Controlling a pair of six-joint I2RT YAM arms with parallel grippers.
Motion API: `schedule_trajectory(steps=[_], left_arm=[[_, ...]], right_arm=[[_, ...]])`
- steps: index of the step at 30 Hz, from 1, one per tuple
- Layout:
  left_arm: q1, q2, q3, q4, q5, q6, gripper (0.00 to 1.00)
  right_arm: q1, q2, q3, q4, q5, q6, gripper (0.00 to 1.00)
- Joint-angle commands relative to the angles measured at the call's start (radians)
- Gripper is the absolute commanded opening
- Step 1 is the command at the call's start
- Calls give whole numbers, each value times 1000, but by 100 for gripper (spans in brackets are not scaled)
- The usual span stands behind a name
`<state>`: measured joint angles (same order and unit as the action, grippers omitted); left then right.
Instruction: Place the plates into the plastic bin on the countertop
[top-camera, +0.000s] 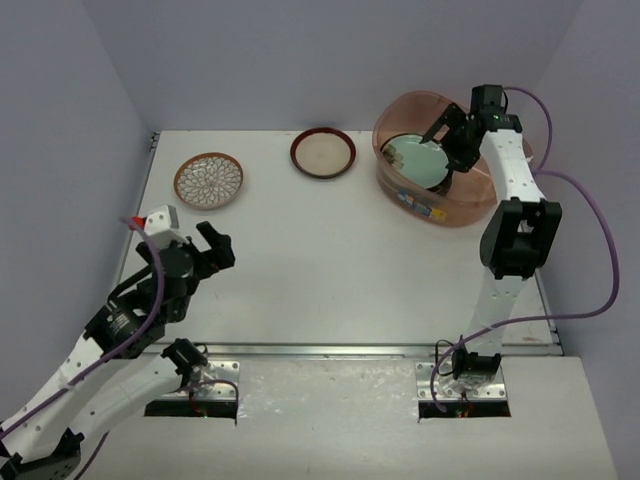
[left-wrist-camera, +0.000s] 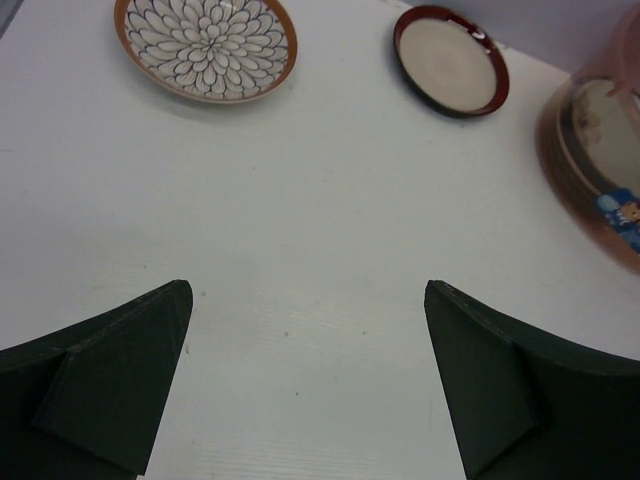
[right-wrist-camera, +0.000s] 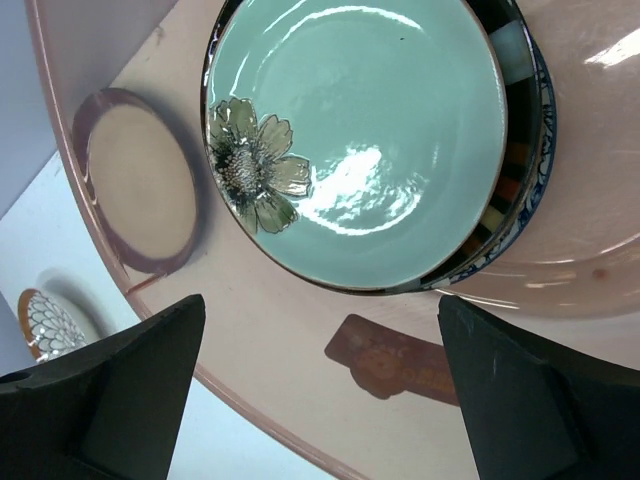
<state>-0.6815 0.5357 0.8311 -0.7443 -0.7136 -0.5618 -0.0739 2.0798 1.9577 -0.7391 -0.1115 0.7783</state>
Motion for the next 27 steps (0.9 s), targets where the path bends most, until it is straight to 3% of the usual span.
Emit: schedule_trajectory(steps=[1,5,8,9,11,14,17,21,27], left_arm=[[-7,155,62,13,30,-83,100],[26,321,84,86,86,-236,100],[169,419,106,171,227,-280,100],[267,447,103,219,340,-280,100],[450,499,94,319,519,-278,100],[548,595,134,342,546,-288,100],[572,697,161,420,618,-287,100],[544,877,191,604,786,-275,100],[482,1278,497,672,878,-200,100]], right_arm=[[196,-177,-45,10,178,-215,99],[410,-484,-291,150,337,-277,99],[490,-749,-537,298,332,-259,99],[510,-786,-568,317,334,-260,99],[552,-919,-678,312,298,-258,99],[559,-1062,-821,315,104,-247,99],[556,-1226,-1094,433,-38,-177,99],[557,-1389,-1247,471,-59,-105,99],[557,-1613,-1389,375,-129,-55,99]])
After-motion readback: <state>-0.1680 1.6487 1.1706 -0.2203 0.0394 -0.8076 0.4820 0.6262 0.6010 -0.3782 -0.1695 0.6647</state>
